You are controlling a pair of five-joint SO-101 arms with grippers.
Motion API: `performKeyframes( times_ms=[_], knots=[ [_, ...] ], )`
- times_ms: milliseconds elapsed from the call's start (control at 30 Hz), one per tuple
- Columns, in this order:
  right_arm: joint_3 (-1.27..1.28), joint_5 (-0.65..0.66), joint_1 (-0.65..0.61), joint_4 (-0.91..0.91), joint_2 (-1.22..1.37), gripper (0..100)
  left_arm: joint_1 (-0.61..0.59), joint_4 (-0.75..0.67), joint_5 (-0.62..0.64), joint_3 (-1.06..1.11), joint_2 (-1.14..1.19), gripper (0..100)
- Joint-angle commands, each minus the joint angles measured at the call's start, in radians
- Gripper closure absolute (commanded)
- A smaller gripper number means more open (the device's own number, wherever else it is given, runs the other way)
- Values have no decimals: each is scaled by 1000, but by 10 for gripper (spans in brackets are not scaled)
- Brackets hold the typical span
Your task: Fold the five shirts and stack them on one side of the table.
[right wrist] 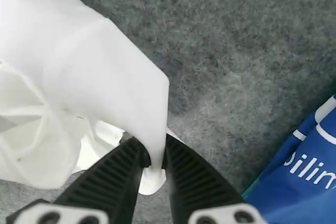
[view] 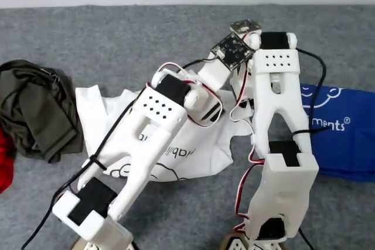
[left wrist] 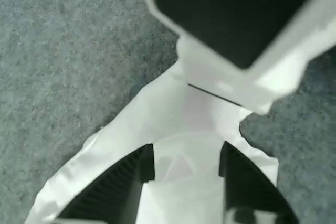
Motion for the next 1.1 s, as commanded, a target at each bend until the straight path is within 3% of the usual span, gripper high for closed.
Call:
performKeyframes(
  times_ms=[0,300,500,867,1067],
  knots=[
    [-6,-12,28,38,-25,990,8,51,5,-12,-35,802],
    [-11,-192,68,38,13,990,5,-6,132,36,-129,801],
    [-12,-275,64,38,5,990,21,-61,140,130,-127,800],
    [-12,-282,61,38,-27,990,46,-222,140,240,-124,754],
    [-12,-282,61,38,-28,990,86,-284,140,246,3,758]
  ],
)
